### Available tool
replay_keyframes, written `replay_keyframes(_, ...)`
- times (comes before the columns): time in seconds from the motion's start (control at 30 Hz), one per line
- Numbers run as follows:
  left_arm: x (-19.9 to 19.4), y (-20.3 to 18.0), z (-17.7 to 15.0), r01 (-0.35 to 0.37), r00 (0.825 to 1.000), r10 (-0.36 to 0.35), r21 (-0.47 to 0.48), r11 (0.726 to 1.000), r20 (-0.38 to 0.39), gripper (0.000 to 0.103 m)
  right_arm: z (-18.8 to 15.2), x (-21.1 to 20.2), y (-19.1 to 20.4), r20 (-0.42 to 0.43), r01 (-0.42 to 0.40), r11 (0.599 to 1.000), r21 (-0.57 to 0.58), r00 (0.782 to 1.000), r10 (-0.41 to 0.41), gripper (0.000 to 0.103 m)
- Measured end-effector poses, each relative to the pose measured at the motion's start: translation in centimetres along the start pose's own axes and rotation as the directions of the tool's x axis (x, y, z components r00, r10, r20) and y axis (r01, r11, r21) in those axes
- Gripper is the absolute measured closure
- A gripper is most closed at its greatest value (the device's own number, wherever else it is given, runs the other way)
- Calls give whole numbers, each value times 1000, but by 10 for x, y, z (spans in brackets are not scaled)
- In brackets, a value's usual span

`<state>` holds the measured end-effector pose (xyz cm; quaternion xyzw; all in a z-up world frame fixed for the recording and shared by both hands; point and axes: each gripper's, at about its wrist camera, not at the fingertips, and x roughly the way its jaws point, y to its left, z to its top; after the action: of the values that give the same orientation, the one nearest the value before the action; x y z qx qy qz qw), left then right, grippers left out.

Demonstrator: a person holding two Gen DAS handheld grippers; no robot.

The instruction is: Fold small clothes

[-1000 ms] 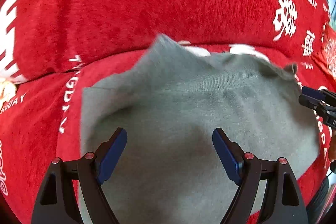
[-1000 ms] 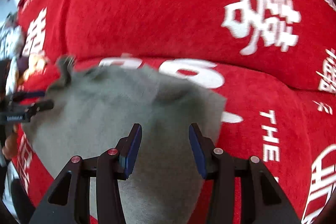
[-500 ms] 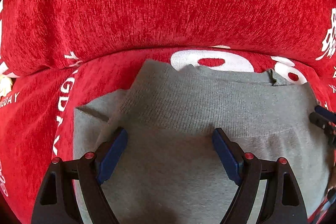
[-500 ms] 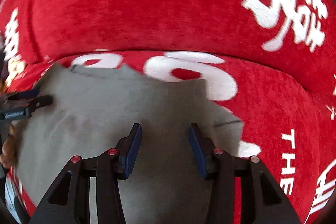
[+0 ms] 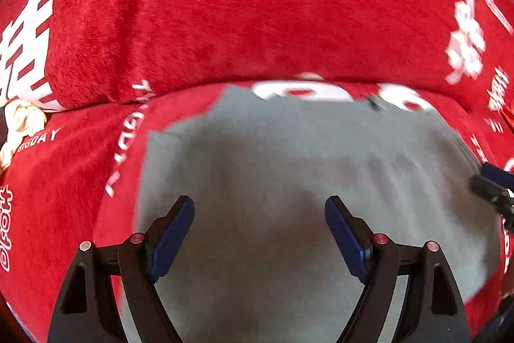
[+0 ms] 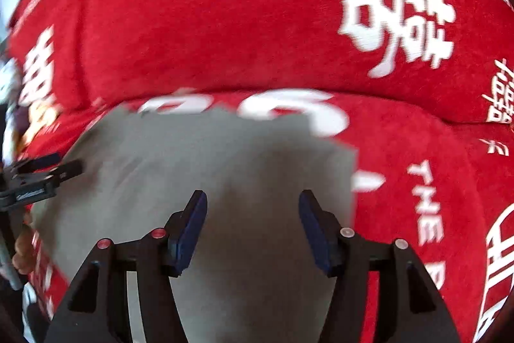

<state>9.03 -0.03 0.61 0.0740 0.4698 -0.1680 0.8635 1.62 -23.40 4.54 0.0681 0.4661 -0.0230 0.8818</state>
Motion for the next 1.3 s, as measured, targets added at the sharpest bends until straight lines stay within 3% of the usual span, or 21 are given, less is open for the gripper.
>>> replay_keyframes(0.17, -5, -33, -26, -34, 999, 33, 75, 997, 8, 19, -24, 2, 33, -15, 17, 998, -68, 1000, -18, 40)
replay_keyframes(0.23, -6, -33, -35, -59, 998, 59, 80, 995, 11, 19, -32, 1, 35, 0, 65, 992, -105, 998, -65, 40)
replay_keyframes(0.33, -8, -8, -43, -50, 999, 50, 19, 999, 6, 8, -43, -6, 15, 12, 74, 996, -58, 997, -73, 39)
replay_keyframes(0.5, -19, 31, -57, -20, 1000, 19, -85, 996, -5, 8, -51, -21, -18, 30, 7, 1000, 23, 1000, -7, 39)
replay_keyframes(0.63, -39, 39, -67, -42, 999, 44, -130, 991, 8, 8, -54, -35, -9, 36, 57, 998, 27, 998, -58, 39)
replay_keyframes(0.73, -56, 29, -76, -5, 999, 13, -151, 989, 49, 8, -63, -47, 12, 64, 30, 1000, 11, 998, -30, 39)
replay_keyframes(0.83, -54, 5, -79, 7, 999, -3, -104, 995, 38, 8, -77, -45, 41, 57, 5, 999, -42, 998, -2, 39)
replay_keyframes(0.9, -46, -15, -84, -32, 999, 34, -48, 998, 28, 8, -85, -38, 52, 35, 11, 997, -71, 999, -9, 39)
replay_keyframes(1.0, -30, -18, -90, -62, 998, 61, -47, 997, -19, 8, -96, -30, 44, 6, 42, 998, -50, 999, -42, 39)
replay_keyframes(1.2, -32, -9, -97, -40, 999, 40, -60, 997, -4, 8, -104, -40, 14, 20, 38, 999, 9, 999, -38, 39)
replay_keyframes(1.3, -34, -9, -99, -39, 999, 39, -65, 997, -4, 8, -106, -40, 16, 27, 50, 999, -15, 998, -50, 39)
